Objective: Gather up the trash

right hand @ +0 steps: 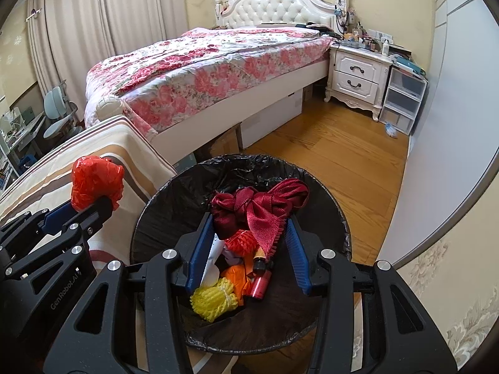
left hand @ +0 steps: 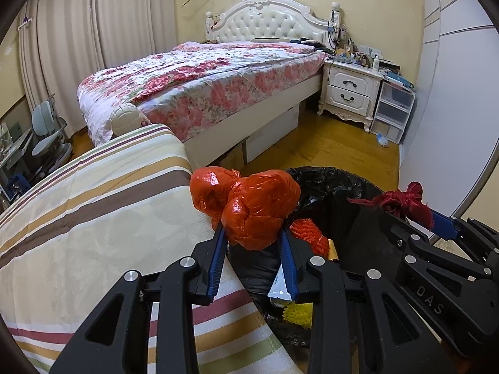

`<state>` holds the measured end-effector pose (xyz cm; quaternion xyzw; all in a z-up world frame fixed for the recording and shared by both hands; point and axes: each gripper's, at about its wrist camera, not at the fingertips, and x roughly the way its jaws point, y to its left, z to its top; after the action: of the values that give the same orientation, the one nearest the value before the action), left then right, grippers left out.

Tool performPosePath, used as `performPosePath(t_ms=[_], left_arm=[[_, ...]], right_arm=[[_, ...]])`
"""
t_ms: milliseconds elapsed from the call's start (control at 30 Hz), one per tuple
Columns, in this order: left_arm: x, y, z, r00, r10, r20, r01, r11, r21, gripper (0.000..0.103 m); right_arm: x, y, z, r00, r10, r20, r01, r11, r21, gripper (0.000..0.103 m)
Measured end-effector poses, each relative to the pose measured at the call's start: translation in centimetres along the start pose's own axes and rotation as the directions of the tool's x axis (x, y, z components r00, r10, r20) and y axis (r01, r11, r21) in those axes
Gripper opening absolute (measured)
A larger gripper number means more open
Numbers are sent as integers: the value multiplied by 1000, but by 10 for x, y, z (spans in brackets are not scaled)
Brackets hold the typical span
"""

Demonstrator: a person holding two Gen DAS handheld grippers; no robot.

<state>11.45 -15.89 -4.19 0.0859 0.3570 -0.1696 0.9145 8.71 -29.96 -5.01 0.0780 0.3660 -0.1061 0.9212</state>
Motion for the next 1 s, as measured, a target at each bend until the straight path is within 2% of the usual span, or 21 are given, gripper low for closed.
performPosePath(t_ms=[67,167,233,400,500,600,733,900,1000], left_arm=[[1,-1,1,1000,-5,-6,5,1000,-1,34],[1,-2,2,1000,-8,-6,8,1000,-3,41],[0,-2,2,1000,-7,-2,7,1000,-5,54],[-1,-2,4,1000,2,10,-2,1000,-7,73],[-2,-1,5,1000,15,18,-15,1000,-6,76],[-3,-1,6,999,33,30,-33,999,4,77],[-8,-2,5,996,73,53,-75,997,22,81],[-11,-1,5,995,77,58,-79,997,23,81],[-14,4,5,996,69,59,-69,998,4,82]], right_arm=[[2,-1,1,1000,-2,0,2,1000,2,47],[2,-3,0,1000,-14,10,14,1000,9,57],[3,-4,-1,1000,-13,5,13,1000,12,57],[3,-10,0,1000,-28,5,28,999,21,59],[1,-13,0,999,-43,8,43,999,29,67],[-1,-16,0,999,-51,7,51,998,38,68],[-6,-19,0,997,-71,17,70,996,53,75],[-13,-20,1,996,-87,34,85,995,56,89],[-19,-18,-1,993,-109,46,107,993,44,92]])
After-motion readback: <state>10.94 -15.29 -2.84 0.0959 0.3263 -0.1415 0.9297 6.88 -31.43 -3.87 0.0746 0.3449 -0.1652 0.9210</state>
